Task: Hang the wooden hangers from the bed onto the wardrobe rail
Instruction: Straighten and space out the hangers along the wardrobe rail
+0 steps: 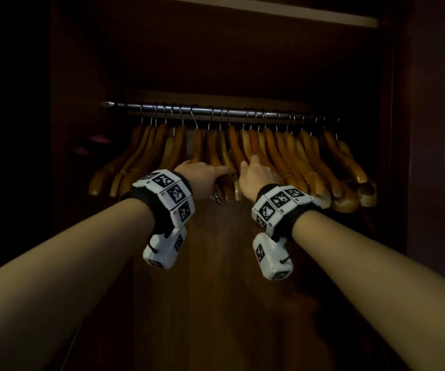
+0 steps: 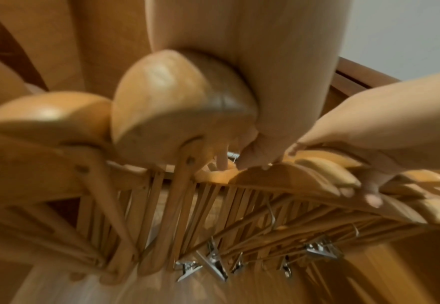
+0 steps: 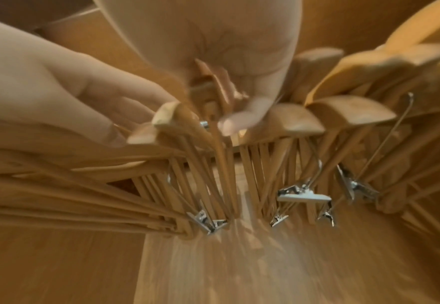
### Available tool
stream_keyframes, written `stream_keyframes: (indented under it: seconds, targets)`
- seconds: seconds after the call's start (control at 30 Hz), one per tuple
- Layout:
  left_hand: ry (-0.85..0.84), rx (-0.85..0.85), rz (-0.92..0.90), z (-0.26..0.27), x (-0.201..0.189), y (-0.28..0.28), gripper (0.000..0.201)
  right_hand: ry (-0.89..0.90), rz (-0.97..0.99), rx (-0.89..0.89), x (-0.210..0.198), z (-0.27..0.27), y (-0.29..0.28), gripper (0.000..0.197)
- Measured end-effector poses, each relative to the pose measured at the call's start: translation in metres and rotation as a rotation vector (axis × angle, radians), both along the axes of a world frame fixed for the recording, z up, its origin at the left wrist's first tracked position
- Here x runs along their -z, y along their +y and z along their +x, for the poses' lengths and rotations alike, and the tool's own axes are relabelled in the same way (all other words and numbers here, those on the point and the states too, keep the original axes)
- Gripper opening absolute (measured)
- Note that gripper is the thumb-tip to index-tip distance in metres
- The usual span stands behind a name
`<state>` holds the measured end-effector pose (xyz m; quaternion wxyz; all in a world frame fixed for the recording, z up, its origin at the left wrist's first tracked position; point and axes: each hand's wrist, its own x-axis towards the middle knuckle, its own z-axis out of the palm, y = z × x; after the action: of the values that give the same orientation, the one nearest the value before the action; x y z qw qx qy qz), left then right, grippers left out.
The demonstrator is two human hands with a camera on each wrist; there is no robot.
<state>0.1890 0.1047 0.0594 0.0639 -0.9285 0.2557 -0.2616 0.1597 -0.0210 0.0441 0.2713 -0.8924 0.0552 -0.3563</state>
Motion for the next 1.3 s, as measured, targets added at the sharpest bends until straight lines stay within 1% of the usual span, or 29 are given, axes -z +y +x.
stream_keyframes:
  seconds: [0.1,0.23,0.4,0.57,0.77,0.97,1.13,1.3]
  targets:
    - [0.01,-0.006,-0.018,-0.003,0.0,0.001,0.065,0.039,0.008,0.04,-0.003,0.006,0.003,0.046]
    - [-0.004,0.009,-0.036,-0.003,0.0,0.005,0.061,0.065,0.007,0.102,-0.009,0.012,0.001,0.045]
    - [-0.006,0.02,-0.046,-0.004,0.001,0.007,0.061,0.047,-0.144,0.129,0.001,0.013,-0.006,0.045]
    - [-0.011,0.013,-0.048,0.0,0.002,0.006,0.06,0.049,-0.178,0.191,-0.003,0.016,-0.015,0.039]
    - [-0.012,0.012,-0.057,0.004,0.002,0.005,0.06,0.016,-0.166,0.188,-0.007,0.016,-0.017,0.037]
    - [-0.029,0.003,-0.056,0.004,0.004,0.005,0.059,-0.007,-0.195,0.184,0.002,0.019,-0.013,0.035]
    - [-0.021,-0.005,-0.036,0.004,0.003,0.001,0.06,-0.03,-0.201,0.166,0.007,0.019,-0.006,0.036]
    - [-0.019,-0.006,-0.032,0.006,0.003,-0.002,0.059,-0.03,-0.144,0.132,0.007,0.019,-0.003,0.034]
